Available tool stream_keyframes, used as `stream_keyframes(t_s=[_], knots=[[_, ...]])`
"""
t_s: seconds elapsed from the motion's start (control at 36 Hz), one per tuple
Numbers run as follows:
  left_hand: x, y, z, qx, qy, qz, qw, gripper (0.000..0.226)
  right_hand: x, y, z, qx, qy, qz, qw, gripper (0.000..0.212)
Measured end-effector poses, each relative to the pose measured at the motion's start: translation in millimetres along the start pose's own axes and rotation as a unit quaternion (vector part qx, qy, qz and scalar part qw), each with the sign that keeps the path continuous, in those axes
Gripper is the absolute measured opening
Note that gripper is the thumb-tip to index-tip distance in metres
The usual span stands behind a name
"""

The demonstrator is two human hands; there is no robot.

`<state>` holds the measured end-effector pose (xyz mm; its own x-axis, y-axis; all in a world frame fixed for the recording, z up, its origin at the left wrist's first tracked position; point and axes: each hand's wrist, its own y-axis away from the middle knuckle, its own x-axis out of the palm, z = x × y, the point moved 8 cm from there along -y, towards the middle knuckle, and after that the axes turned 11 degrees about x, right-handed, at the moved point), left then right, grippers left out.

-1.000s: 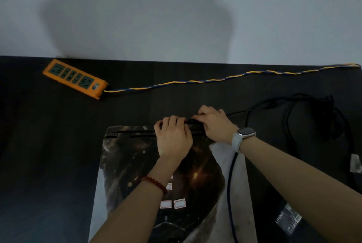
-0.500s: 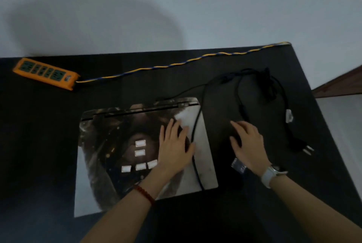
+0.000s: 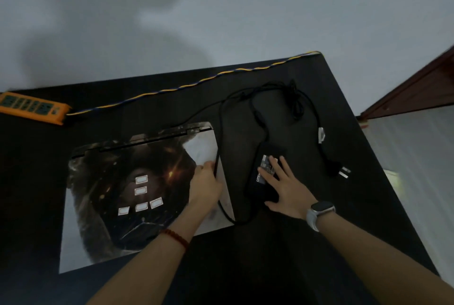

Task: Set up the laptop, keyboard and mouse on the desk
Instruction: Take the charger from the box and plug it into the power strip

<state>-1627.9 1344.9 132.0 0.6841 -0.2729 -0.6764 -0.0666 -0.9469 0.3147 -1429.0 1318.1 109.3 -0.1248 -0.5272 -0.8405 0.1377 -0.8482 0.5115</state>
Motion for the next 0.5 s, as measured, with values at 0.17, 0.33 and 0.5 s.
stream_keyframes(t_s=[0.17,0.33,0.5], knots=[[3,-26,-19,-0.020,0.115,-0.031,0.993,0.039,-24,-32,-23,0.018,-0.009,0.001,1.000,0.084],[8,-58,-47,0.030,0.027,-0.030,0.999,0.021,-63,-63,-54,0.050,-0.055,-0.057,0.996,0.068],[47,-70,-54,0.058,-0.181,0.090,0.978,0.085,-96,-61,-113,0.167,-0.047,-0.201,0.964,0.062]])
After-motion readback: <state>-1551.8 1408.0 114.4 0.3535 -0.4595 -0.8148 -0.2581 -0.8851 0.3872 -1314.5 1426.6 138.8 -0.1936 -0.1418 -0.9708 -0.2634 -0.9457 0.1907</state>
